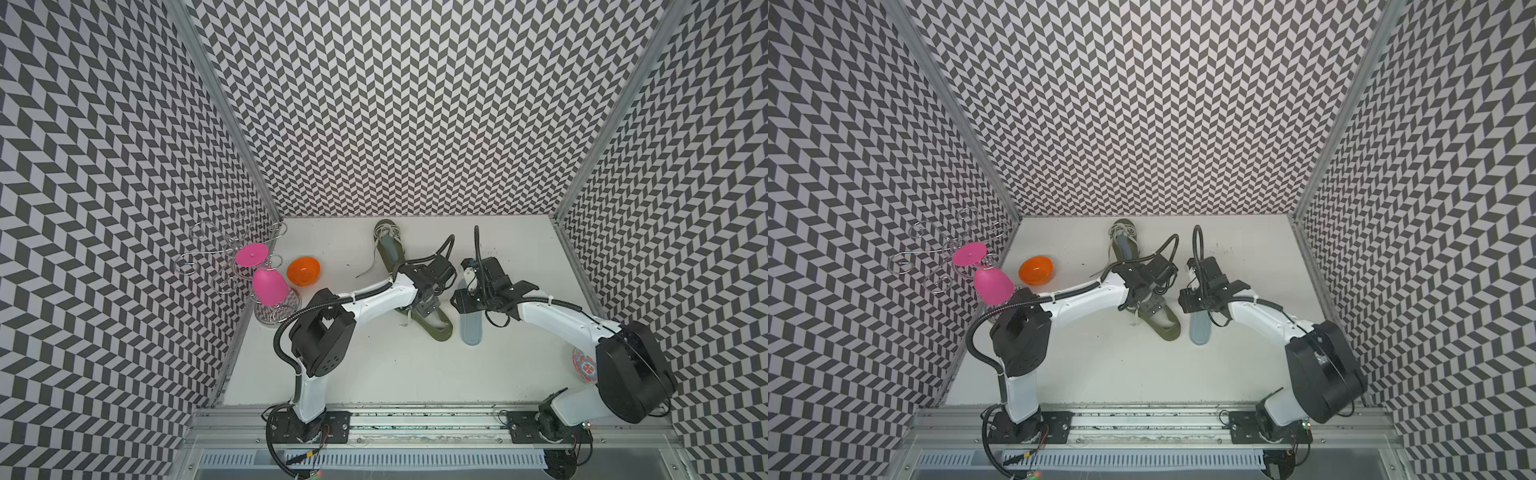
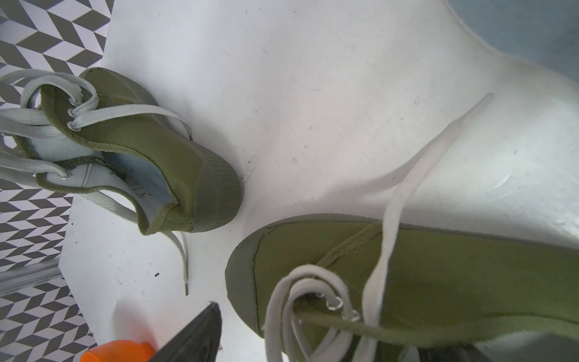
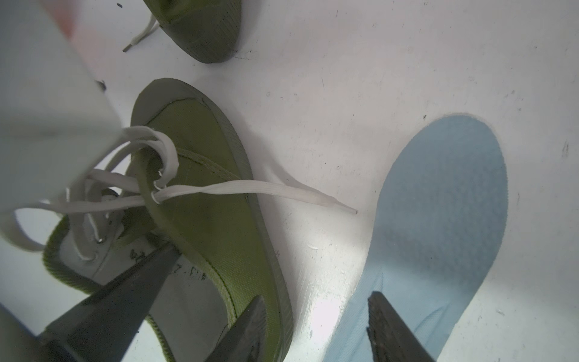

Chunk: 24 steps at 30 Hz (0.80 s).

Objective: Insert the insole into the shoe
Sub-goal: Adjust the shoe at the center of the board.

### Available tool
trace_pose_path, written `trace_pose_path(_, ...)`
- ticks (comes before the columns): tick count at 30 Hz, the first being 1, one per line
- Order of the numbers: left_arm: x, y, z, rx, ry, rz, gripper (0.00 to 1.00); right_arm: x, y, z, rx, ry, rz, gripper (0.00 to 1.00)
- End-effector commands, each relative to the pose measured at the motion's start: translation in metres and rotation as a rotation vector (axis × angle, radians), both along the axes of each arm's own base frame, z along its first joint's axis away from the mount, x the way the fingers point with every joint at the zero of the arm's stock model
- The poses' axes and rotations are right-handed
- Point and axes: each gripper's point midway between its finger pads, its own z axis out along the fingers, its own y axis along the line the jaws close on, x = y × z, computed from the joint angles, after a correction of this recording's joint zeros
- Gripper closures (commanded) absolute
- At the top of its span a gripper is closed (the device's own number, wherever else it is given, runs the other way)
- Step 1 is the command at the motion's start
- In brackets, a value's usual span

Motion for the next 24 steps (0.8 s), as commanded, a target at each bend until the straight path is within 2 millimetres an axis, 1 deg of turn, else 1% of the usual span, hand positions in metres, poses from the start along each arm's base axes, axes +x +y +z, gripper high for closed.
trace_pose_path(1, -0.004, 0.010, -0.011, 0.096, -0.003, 0.012, 0.03, 0.007, 0.003, 0.014, 0.014, -0.039, 0.007, 0.47)
trace_pose_path(5, -0.003, 0.019, -0.018, 0.140, -0.014, 0.042, 0.03, 0.008, 0.003, 0.016, 0.012, -0.042, 0.008, 0.47)
trace_pose_path(9, 0.005, 0.028, -0.019, 0.185, -0.045, 0.071, 0.04, 0.009, 0.005, 0.016, 0.013, -0.038, 0.016, 0.47)
trace_pose_path(10, 0.007, 0.029, -0.020, 0.184, -0.040, 0.076, 0.09, 0.009, 0.005, 0.015, 0.013, -0.037, 0.018, 0.47)
trace_pose_path(11, 0.008, 0.029, -0.020, 0.176, -0.032, 0.078, 0.17, 0.009, 0.006, 0.015, 0.014, -0.035, 0.021, 0.47)
trace_pose_path(16, 0.010, 0.025, -0.016, 0.130, -0.005, 0.072, 0.40, 0.008, 0.005, 0.015, 0.012, -0.031, 0.025, 0.47)
trace_pose_path(18, 0.008, 0.021, -0.011, 0.083, 0.015, 0.064, 0.51, 0.007, 0.005, 0.014, 0.010, -0.028, 0.029, 0.47)
trace_pose_path(21, 0.005, 0.009, 0.002, -0.029, 0.042, 0.037, 0.65, 0.005, 0.006, 0.013, 0.010, -0.021, 0.037, 0.47)
trace_pose_path(22, 0.005, 0.006, 0.008, -0.062, 0.045, 0.033, 0.80, 0.003, 0.007, 0.011, 0.009, -0.014, 0.047, 0.47)
trace_pose_path(23, 0.006, 0.004, 0.012, -0.091, 0.046, 0.030, 0.86, 0.002, 0.008, 0.010, 0.009, -0.008, 0.050, 0.47)
trace_pose_path(24, 0.006, 0.003, 0.016, -0.114, 0.051, 0.027, 0.88, 0.001, 0.008, 0.009, 0.011, -0.003, 0.054, 0.47)
